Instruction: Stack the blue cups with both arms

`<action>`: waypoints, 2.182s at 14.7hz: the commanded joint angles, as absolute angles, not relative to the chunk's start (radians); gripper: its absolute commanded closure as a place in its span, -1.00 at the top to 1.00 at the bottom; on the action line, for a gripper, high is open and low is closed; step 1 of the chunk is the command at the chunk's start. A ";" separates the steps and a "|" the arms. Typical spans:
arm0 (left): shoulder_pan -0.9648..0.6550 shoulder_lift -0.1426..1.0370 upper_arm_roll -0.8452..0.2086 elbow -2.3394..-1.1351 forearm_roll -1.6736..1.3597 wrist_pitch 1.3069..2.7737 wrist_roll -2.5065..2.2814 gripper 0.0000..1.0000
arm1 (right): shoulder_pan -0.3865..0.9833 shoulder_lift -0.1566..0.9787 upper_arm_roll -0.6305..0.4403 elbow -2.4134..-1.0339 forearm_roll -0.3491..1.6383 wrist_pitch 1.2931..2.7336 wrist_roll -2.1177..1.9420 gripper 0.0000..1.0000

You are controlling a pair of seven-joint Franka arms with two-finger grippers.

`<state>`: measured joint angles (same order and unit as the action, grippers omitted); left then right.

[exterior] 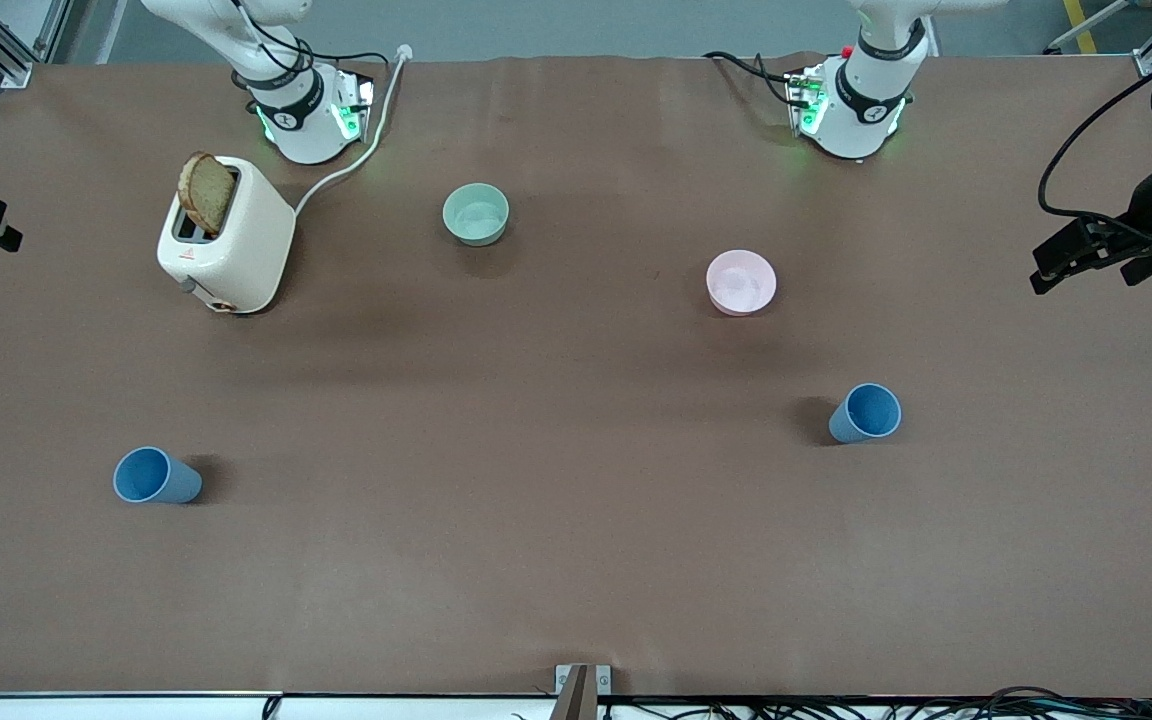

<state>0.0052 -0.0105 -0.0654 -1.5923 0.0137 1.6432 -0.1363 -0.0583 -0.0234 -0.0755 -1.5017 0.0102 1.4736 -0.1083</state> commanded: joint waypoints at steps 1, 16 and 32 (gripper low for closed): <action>0.008 -0.006 -0.067 -1.572 0.017 1.623 -0.117 1.00 | -0.072 -0.043 -0.069 -1.519 0.023 1.473 -0.124 1.00; 0.006 0.148 -0.067 -1.568 0.018 1.629 -0.115 1.00 | -0.138 0.014 -0.069 -1.650 0.025 1.693 -0.123 1.00; -0.008 0.534 -0.071 -1.575 0.025 1.862 -0.115 1.00 | -0.173 0.457 -0.066 -1.686 0.031 2.286 -0.136 0.99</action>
